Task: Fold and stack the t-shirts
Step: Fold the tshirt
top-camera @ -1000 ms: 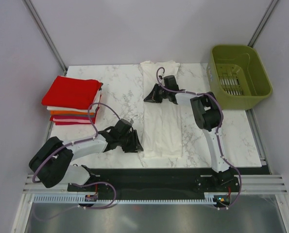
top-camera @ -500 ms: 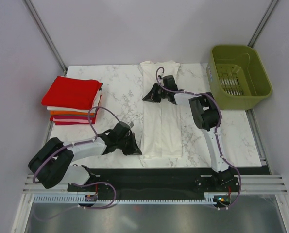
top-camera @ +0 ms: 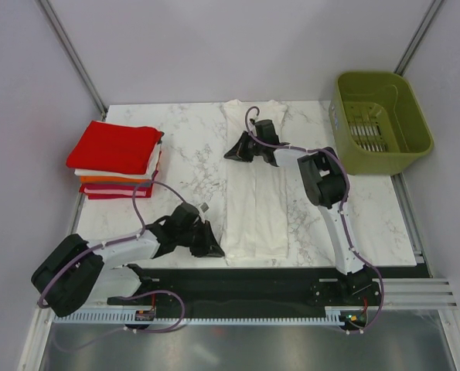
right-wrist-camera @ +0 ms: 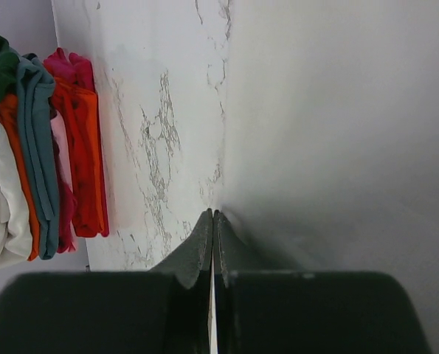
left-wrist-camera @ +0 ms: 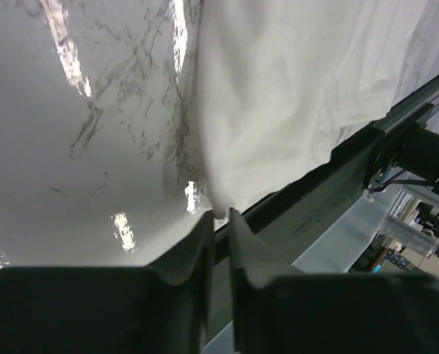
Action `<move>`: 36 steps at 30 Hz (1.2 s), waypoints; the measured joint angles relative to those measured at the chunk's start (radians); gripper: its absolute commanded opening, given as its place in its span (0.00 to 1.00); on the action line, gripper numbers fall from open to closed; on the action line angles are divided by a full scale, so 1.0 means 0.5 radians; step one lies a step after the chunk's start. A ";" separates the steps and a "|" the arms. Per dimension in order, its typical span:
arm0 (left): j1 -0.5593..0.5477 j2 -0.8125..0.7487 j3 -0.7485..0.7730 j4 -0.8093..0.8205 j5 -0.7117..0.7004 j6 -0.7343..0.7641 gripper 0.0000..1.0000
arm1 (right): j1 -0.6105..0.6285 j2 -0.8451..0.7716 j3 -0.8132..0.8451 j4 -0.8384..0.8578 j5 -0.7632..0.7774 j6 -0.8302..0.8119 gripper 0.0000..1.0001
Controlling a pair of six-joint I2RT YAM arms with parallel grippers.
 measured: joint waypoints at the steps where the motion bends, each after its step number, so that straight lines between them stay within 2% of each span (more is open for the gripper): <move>1: -0.001 -0.021 -0.022 0.001 0.016 -0.005 0.41 | 0.004 0.009 0.014 0.001 0.005 0.000 0.03; 3: -0.003 -0.056 -0.060 -0.004 0.027 -0.028 0.53 | 0.009 0.027 0.048 -0.002 0.008 0.000 0.10; 6: -0.003 -0.126 -0.082 -0.015 0.030 -0.050 0.60 | 0.018 0.034 0.089 -0.047 0.018 -0.008 0.20; 10: -0.002 -0.162 -0.035 -0.127 -0.002 -0.034 0.62 | 0.037 0.031 0.139 -0.114 0.033 -0.037 0.25; 13: 0.010 -0.159 0.070 -0.259 -0.056 0.019 0.63 | 0.043 -0.028 0.109 -0.180 0.051 -0.077 0.33; 18: 0.048 -0.121 0.280 -0.367 -0.142 0.130 0.64 | 0.051 -0.393 -0.081 -0.390 0.130 -0.237 0.42; 26: 0.056 0.024 0.410 -0.423 -0.198 0.259 0.62 | 0.051 -1.577 -1.019 -0.557 0.475 -0.509 0.46; 33: 0.056 0.034 0.410 -0.439 -0.201 0.298 0.58 | 0.055 -2.308 -1.817 -1.006 0.736 -0.616 0.47; 34: 0.055 0.037 0.410 -0.438 -0.201 0.298 0.58 | 0.060 -2.399 -1.917 -1.077 0.742 -0.615 0.48; 36: 0.053 0.045 0.410 -0.430 -0.195 0.298 0.57 | 0.074 -2.538 -2.054 -1.201 0.742 -0.604 0.56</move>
